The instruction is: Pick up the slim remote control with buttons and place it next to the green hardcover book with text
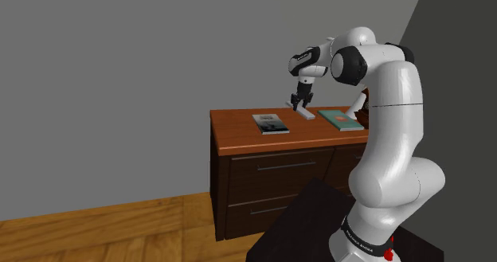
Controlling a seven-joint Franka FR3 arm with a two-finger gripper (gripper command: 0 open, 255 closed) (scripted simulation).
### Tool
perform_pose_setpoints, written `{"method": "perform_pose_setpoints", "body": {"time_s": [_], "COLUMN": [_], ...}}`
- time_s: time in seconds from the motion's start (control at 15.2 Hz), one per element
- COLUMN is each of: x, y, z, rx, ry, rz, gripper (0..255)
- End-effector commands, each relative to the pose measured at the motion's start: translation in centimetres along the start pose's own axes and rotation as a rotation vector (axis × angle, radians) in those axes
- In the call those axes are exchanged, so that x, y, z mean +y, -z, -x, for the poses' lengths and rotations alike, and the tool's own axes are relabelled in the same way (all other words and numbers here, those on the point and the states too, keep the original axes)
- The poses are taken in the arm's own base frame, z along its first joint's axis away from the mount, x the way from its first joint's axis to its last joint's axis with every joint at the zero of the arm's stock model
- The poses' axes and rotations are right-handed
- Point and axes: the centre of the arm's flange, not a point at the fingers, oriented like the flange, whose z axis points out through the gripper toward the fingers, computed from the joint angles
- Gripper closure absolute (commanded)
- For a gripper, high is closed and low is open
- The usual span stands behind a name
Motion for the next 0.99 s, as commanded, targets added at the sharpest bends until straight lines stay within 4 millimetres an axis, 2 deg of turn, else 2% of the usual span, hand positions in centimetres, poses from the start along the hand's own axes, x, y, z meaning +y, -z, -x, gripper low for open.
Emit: {"method": "perform_pose_setpoints", "body": {"time_s": [0.0, 0.2, 0.73, 0.79, 0.92], "x": [0.0, 0.0, 0.0, 0.0, 0.0], "y": [-1.0, -2.6, -2.6, -2.6, -2.6], "z": [0.0, 0.1, 0.1, 0.1, 0.1], "rx": [0.001, 0.001, 0.001, 0.001, 0.001], "ry": [0.0, 0.0, 0.0, 0.0, 0.0], "rz": [0.0, 0.0, 0.0, 0.0, 0.0], "gripper": [255, 255, 255, 0, 0]}}
